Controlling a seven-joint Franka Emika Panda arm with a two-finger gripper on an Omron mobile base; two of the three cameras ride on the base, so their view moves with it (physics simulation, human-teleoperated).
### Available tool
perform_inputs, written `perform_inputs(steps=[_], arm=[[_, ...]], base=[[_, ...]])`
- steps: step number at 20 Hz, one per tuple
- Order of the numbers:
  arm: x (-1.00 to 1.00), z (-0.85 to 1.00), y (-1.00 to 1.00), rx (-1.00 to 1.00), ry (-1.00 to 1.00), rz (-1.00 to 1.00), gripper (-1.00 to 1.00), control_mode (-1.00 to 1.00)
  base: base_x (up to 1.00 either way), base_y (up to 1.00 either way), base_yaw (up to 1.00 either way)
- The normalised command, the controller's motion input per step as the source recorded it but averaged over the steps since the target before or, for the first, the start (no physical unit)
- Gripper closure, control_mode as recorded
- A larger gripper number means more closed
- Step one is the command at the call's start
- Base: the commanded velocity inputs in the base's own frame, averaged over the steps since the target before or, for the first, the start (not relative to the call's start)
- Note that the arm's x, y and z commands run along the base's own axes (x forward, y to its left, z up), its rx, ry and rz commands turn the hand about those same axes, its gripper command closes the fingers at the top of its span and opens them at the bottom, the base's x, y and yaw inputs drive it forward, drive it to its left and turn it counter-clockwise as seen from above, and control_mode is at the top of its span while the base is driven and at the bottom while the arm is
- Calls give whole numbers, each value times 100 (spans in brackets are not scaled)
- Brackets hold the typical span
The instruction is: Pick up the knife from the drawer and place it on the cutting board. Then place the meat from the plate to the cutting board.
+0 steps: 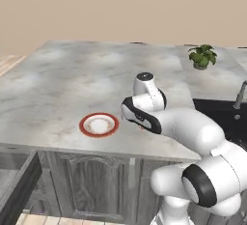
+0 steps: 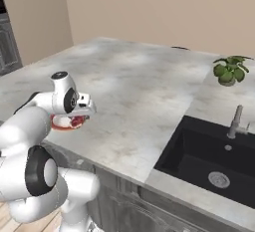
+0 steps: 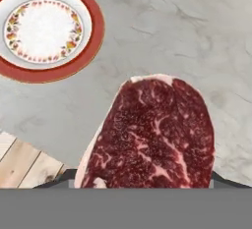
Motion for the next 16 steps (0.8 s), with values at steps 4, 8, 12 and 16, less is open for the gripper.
perform_inputs(steps=[4, 8, 12, 16], arm=[[0, 0, 0, 0, 0, 0, 100, 100], [0, 0, 0, 0, 0, 0, 100, 100], [0, 0, 0, 0, 0, 0, 100, 100], [0, 0, 0, 0, 0, 0, 100, 100]], base=[[-63, -98, -9], [-90, -100, -8], [-78, -100, -8], [-70, -100, -8]])
